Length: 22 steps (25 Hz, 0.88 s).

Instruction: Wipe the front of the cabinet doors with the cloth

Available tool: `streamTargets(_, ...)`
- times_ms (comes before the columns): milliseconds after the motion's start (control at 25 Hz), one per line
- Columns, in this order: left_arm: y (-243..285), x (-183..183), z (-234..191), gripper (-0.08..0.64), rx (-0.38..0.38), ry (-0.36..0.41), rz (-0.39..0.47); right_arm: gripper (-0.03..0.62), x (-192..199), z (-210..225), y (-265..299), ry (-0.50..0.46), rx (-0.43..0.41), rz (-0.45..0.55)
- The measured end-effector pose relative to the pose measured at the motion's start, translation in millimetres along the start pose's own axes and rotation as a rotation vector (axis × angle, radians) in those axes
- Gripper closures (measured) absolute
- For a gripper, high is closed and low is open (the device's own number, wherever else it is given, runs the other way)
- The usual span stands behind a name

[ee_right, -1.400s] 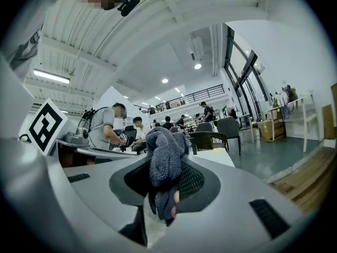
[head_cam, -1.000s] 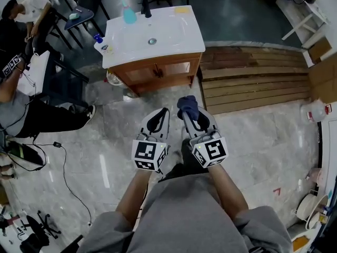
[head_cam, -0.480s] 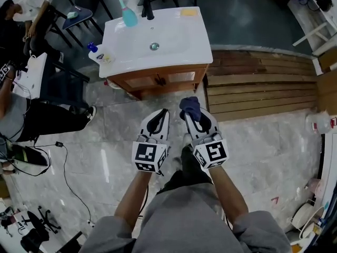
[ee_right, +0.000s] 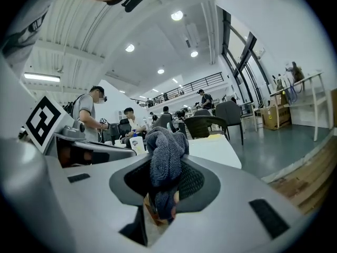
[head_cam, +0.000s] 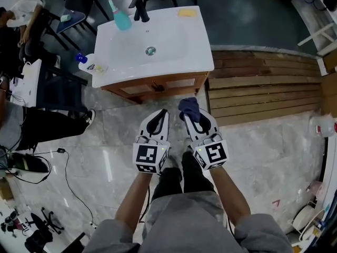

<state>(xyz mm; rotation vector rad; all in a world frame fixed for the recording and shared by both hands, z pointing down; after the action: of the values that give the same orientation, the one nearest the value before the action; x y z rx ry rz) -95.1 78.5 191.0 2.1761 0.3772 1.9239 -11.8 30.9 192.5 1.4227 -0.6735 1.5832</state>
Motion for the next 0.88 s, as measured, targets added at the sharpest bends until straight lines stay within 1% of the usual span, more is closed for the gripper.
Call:
streamTargets(160, 16.1, 13.2, -15.7, 0.541, -0.009, 0.014, -0.003, 0.499, 22.9, 8.1, 18.0, 0.014, 0.017, -0.017)
streamTargets(400, 37.8, 46.7, -42.2, 0.541, 0.023, 0.039, -0.030, 0.499, 60.3, 8.4, 47.3, 0.019, 0.053, -0.027)
streamTargets(560, 47.7, 66.2, -59.6, 0.541, 0.054, 0.058, -0.044, 0.499, 82.8, 4.0, 64.5, 0.028, 0.082, -0.030)
streamTargets(720, 56.0, 83.6, -75.1, 0.541, 0.089, 0.076, -0.054, 0.499, 103.0, -2.2, 81.3, 0.010, 0.108, -0.023)
streamTargets(880, 64.7, 102.2, -89.7, 0.541, 0.145, 0.113, -0.056, 0.499, 125.6, -5.5, 96.0, 0.010, 0.170, -0.011)
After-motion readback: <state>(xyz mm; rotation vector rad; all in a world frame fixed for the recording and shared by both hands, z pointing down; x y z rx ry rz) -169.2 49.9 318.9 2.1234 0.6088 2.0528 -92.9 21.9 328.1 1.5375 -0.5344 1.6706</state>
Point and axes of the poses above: the fingertips, and each gripper's own axes: y forward along the fingers, z to its right, x out of its underside, the point moved 2 cm from there along -y, backward along the fingers, and after that the axes turned 4 degrees about x, right-handed, at the moved point
